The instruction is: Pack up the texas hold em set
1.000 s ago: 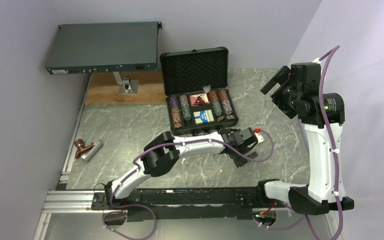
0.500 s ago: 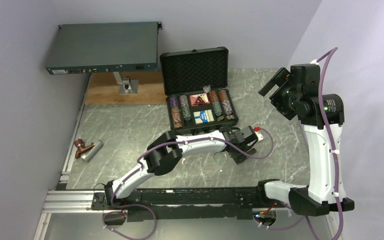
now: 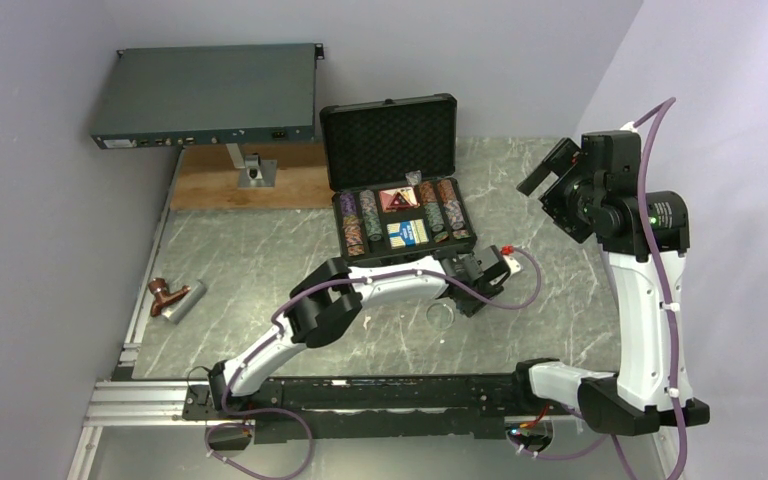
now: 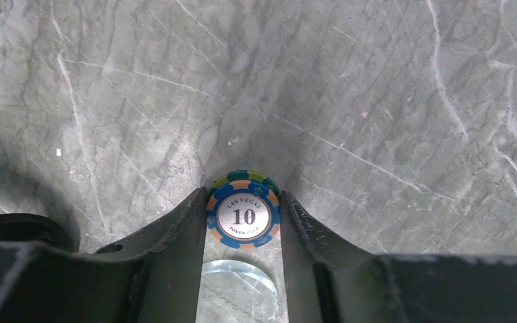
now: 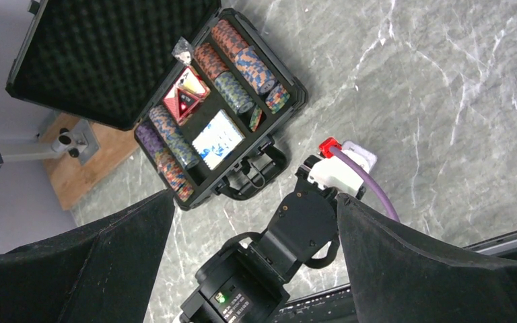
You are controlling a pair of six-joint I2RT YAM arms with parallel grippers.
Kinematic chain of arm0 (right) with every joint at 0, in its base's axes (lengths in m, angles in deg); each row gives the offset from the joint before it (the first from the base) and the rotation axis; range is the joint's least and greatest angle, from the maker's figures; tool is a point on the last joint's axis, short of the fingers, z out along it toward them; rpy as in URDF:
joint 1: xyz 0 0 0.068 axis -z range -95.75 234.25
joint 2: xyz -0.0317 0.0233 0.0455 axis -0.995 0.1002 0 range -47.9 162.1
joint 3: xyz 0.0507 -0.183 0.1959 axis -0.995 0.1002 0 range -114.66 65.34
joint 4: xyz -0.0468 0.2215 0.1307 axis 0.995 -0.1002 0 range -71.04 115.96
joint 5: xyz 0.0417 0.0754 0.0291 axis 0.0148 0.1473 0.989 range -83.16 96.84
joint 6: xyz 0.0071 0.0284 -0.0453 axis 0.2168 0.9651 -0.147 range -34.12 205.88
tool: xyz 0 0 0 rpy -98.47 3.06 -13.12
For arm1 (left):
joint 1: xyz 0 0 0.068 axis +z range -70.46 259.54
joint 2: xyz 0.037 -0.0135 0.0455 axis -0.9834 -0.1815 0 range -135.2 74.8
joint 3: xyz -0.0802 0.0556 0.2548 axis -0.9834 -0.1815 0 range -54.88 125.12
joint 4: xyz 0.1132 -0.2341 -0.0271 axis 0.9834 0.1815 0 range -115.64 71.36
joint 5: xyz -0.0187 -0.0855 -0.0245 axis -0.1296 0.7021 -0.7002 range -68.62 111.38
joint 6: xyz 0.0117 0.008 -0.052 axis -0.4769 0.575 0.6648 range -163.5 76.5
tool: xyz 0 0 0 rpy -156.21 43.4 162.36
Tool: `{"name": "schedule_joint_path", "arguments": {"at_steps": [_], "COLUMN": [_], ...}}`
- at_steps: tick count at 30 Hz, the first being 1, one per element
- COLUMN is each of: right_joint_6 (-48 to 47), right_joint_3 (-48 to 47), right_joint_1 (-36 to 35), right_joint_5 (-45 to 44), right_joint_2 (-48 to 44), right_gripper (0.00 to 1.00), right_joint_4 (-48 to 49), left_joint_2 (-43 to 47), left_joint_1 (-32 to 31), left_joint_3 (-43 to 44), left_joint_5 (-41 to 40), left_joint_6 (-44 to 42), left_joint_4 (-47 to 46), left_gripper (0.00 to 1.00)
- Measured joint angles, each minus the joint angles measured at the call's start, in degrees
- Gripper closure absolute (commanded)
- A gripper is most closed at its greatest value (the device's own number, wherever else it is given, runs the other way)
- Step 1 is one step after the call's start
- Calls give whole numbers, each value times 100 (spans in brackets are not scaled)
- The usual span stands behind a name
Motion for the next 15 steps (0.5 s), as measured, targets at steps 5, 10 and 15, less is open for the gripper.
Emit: {"name": "schedule_joint_path", "arguments": {"at_steps": [5, 10, 15], "right_joint_6": [2, 0, 2], "right_joint_3": [107, 109, 22], "right_joint_1": [0, 0, 0], "right_joint_5": [11, 9, 2], "right_joint_2": [-39, -37, 61], "right_gripper": [7, 7, 7], "right_joint_4": [0, 0, 0], "left_joint_2": [33, 111, 365], "left_joint_1": [2, 7, 22], "left_joint_3": [-74, -186, -516], "left_joint_5": [7, 33, 271], "left_joint_6": [-7, -13, 13], "left_joint_4": [-66, -153, -125], "left_gripper": [100, 100, 100]}}
